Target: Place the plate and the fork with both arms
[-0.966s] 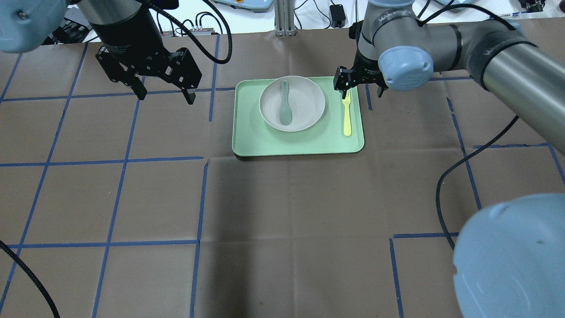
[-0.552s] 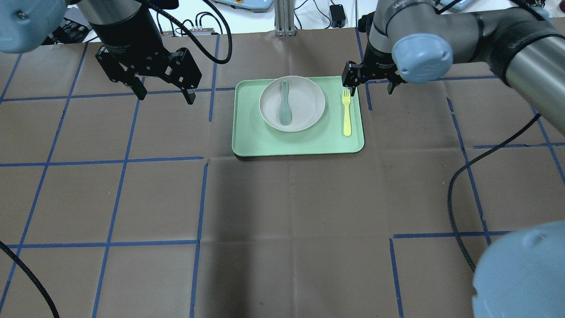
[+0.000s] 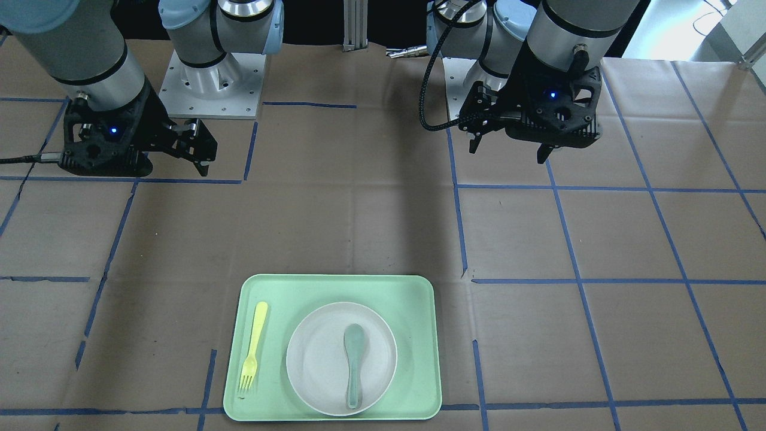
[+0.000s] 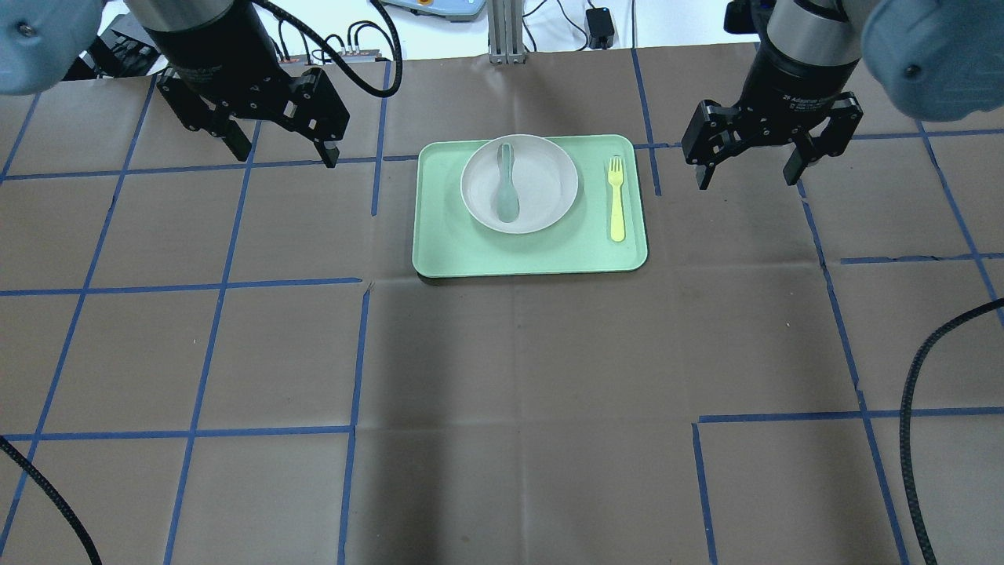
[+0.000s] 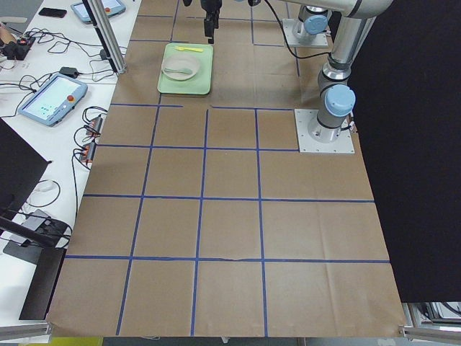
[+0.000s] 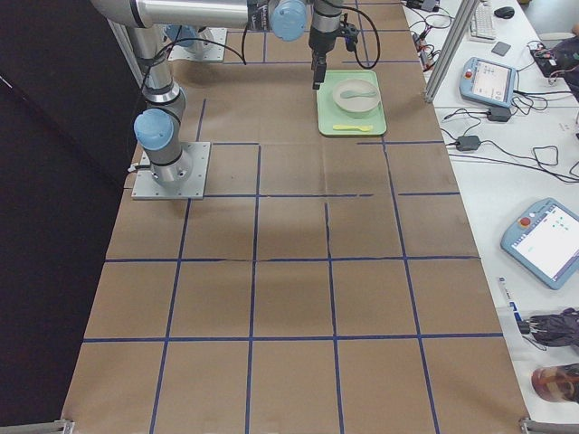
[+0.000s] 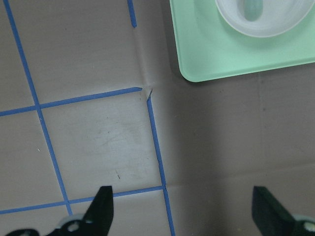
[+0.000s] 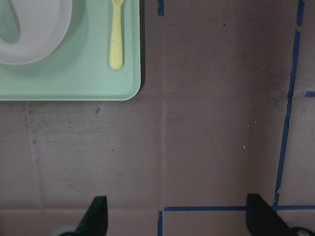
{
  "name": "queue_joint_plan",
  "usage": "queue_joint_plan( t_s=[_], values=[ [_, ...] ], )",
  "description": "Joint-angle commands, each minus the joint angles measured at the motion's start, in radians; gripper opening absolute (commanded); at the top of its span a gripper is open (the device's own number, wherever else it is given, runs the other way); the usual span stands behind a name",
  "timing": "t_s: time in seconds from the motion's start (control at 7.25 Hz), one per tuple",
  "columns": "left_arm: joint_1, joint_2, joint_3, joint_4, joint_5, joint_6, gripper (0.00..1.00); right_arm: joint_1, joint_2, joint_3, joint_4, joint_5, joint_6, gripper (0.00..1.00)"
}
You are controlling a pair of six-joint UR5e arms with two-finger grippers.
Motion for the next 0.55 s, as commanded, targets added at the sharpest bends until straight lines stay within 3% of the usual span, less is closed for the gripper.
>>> queue_joint_plan(
  t_s=[0.0, 0.41],
  values=[
    [0.005, 0.052, -0.082, 0.019, -0.001, -0.020, 1.00, 0.004, -0.059, 0.073, -0.010, 0.001, 0.003, 1.00],
    [0.010, 0.120, -0.209, 0.142, 0.004, -0.078, 1.00, 0.004, -0.058, 0.068, -0.014, 0.001, -0.001, 1.00]
  ],
)
